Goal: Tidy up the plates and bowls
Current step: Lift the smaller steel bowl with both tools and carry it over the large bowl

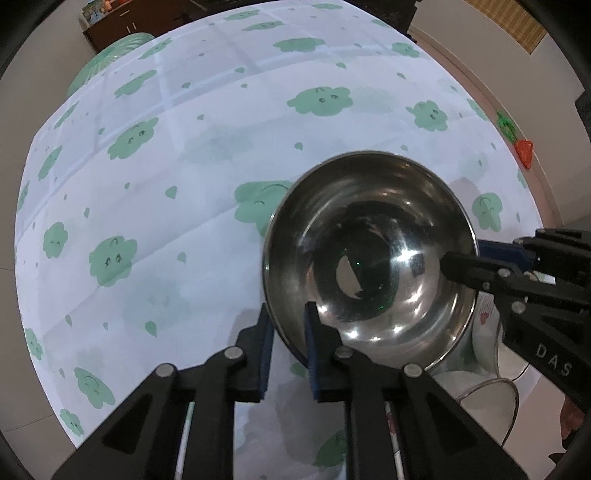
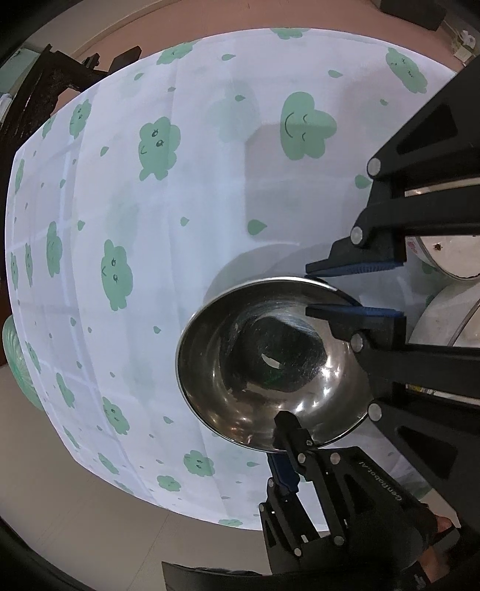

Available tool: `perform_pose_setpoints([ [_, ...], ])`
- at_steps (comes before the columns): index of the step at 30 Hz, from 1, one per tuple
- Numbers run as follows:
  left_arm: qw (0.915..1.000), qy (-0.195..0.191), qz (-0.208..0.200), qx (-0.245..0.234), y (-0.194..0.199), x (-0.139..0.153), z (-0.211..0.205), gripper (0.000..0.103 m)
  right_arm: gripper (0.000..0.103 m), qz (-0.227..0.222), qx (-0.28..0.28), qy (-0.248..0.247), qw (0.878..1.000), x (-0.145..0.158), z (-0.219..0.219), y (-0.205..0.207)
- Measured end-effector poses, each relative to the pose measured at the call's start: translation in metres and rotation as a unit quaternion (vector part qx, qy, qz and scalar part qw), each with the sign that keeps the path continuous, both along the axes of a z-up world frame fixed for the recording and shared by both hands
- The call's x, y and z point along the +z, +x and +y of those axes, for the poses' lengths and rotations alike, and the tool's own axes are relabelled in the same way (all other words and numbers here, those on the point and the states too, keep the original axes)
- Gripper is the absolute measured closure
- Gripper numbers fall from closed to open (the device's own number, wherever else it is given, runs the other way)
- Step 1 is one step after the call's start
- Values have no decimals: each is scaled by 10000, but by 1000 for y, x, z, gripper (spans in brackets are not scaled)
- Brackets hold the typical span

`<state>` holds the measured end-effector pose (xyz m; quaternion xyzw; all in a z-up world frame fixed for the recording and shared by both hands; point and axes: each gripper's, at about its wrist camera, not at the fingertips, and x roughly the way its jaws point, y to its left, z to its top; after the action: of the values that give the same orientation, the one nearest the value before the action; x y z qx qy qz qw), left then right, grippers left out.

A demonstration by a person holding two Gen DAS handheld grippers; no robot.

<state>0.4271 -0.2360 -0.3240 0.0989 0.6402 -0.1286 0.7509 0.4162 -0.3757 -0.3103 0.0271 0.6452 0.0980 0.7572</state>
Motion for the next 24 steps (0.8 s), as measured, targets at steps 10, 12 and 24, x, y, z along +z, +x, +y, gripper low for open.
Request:
perform_pose_setpoints([
  [10,9999,29,-115,-18,-1,14,-1,90,87,-4,94,-70,9999,11,6,-1],
  [12,9999,19,-168,-25,-3,19,-3,90,87,-19,85,-55,9999,15,5,-2],
  [24,9993,4,-363,-40,-15,45,2,90,87,-107,91,-55,9999,37,7,-13],
])
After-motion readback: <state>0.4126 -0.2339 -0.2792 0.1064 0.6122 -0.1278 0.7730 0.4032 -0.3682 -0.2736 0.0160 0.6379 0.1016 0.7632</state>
